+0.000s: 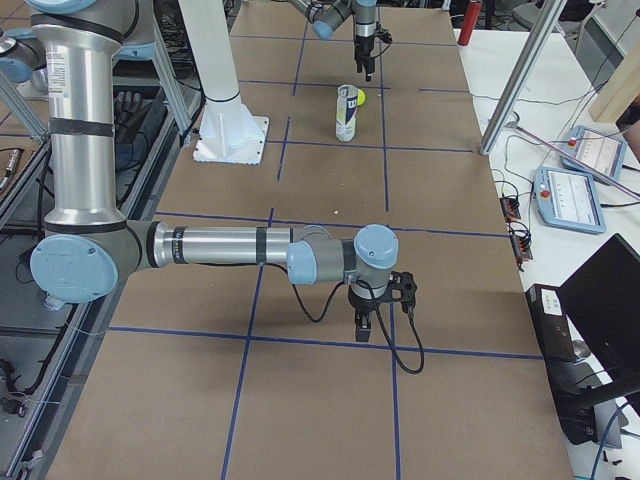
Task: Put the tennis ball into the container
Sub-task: 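Move the left gripper down toward the yellow-green tennis ball, then close the left gripper around the tennis ball and lift it, then carry the ball with the left gripper over the clear cup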
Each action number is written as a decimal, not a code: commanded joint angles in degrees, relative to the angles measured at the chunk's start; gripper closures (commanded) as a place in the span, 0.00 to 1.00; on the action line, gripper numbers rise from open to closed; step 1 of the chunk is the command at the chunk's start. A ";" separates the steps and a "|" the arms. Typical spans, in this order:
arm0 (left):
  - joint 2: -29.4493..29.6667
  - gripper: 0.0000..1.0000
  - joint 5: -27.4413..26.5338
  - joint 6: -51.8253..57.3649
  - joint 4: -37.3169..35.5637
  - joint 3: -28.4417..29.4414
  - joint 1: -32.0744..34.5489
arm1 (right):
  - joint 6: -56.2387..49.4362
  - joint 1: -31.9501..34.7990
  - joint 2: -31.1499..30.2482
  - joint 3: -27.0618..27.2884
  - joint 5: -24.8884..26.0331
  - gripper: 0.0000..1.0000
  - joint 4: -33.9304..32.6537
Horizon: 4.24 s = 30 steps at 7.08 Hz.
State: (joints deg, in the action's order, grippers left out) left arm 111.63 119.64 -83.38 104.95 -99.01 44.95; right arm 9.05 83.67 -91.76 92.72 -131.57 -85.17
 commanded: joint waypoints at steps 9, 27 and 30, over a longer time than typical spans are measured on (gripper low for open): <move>3.85 0.00 -5.03 -1.17 -0.27 7.86 -6.89 | 0.00 0.00 0.00 0.00 0.00 0.00 0.00; 23.19 1.00 -5.12 -21.57 -26.20 -10.25 -7.51 | 0.00 0.00 0.00 0.00 0.00 0.00 0.00; 23.28 0.76 -5.12 -21.39 -25.24 -8.49 -7.51 | 0.00 0.00 0.00 0.00 0.00 0.00 0.00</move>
State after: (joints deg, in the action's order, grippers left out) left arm 134.94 114.52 -104.81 79.06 -108.34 37.45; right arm 9.05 83.67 -91.76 92.73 -131.57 -85.17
